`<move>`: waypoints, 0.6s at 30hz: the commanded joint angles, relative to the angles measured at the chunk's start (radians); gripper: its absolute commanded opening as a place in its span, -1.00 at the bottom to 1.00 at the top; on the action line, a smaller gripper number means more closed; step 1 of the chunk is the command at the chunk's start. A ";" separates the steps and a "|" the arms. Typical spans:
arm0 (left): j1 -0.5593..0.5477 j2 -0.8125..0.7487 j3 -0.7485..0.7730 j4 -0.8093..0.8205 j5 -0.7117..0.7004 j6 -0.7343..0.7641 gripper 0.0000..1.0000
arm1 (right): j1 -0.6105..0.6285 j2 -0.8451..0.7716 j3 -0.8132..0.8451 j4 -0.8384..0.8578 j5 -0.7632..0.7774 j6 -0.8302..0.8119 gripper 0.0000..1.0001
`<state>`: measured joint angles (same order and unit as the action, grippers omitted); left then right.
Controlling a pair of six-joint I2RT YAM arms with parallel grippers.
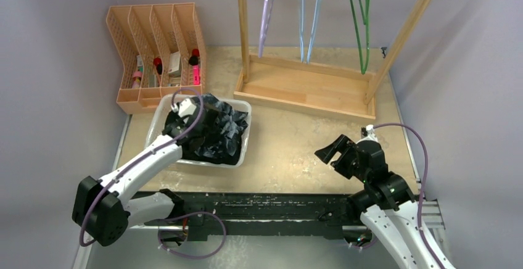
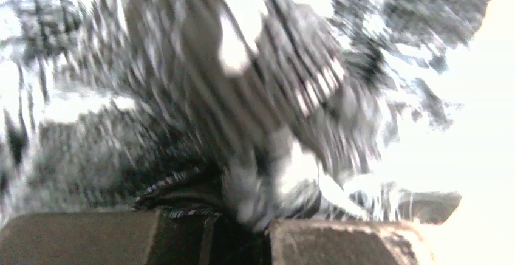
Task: Remove the shorts from the hanger
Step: Place the shorts in the basket.
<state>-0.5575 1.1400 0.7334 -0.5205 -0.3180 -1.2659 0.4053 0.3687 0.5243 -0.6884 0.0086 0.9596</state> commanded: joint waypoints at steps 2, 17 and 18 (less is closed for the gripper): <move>0.002 -0.037 0.350 -0.441 -0.399 0.119 -0.90 | -0.002 -0.003 0.027 0.027 0.002 0.016 0.63; 0.016 0.236 -0.012 -0.137 -0.056 0.042 -0.47 | -0.002 -0.013 0.093 -0.067 0.021 0.008 0.63; 0.014 0.247 0.011 -0.191 -0.104 0.015 -0.48 | -0.003 -0.023 0.101 -0.091 0.031 0.013 0.63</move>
<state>-0.5453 1.3212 0.8043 -0.7406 -0.6624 -1.1366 0.4053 0.3656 0.5591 -0.7216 0.0090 0.9615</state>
